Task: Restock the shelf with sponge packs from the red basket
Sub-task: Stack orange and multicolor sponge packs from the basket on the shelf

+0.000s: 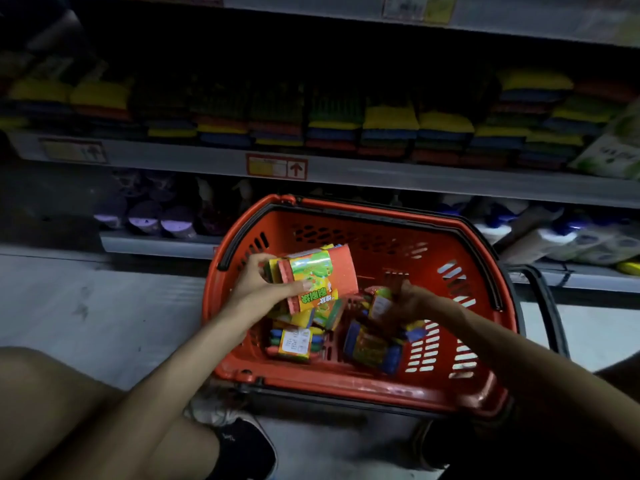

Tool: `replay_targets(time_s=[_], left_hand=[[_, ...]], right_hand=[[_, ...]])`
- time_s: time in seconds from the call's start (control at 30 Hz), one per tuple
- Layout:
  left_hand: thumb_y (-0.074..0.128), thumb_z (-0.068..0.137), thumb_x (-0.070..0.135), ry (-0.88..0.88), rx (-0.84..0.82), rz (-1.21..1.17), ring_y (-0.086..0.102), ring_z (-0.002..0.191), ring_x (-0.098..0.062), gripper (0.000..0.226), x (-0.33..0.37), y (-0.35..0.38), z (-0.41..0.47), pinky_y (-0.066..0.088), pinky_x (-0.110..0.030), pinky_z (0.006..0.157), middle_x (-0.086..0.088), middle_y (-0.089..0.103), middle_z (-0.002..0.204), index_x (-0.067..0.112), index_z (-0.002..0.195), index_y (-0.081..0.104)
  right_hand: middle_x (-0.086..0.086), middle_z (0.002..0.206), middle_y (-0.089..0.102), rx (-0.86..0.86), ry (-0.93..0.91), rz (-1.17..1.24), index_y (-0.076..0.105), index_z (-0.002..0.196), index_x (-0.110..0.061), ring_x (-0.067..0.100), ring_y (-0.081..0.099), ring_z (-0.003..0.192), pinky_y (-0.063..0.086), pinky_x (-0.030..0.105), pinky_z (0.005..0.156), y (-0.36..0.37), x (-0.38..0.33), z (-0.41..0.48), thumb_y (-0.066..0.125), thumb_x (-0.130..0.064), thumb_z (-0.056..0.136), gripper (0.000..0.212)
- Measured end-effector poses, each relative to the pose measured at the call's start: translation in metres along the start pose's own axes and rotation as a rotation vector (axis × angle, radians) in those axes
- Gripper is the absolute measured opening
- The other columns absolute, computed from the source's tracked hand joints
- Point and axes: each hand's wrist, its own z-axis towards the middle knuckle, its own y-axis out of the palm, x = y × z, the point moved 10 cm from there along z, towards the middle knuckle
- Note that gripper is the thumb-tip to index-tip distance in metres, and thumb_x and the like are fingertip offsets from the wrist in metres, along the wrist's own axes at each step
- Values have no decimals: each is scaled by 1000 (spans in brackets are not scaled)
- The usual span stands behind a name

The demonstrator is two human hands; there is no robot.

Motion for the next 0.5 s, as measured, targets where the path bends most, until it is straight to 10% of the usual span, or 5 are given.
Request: replay_targets(time_s=[0.13,0.23,0.5], left_hand=[[98,59,35,-53,-78,-214,73,102,-14,75,7,10,-4,59,-40,91,5,73,115,32,123,60],[93,56,34,-53,-129,-328,75,100,-18,80,22,19,-9,59,-44,87,3,77,112,29,128,60],[73,86,26,-81,-176,-580,75,90,-20,28,60,41,-20,58,-45,88,-6,80,101,20,113,71]], right_hand=[[7,137,57,83,-35,263,16,156,-19,21,59,114,52,25,78,-51,-2,-41,99,-45,54,135],[3,126,63,1,-233,511,33,145,-33,14,66,98,53,21,65,-80,-29,-97,91,-29,74,92],[13,73,71,-46,-414,1210,72,90,-6,25,66,56,53,25,54,-105,-64,-157,62,-25,89,21]])
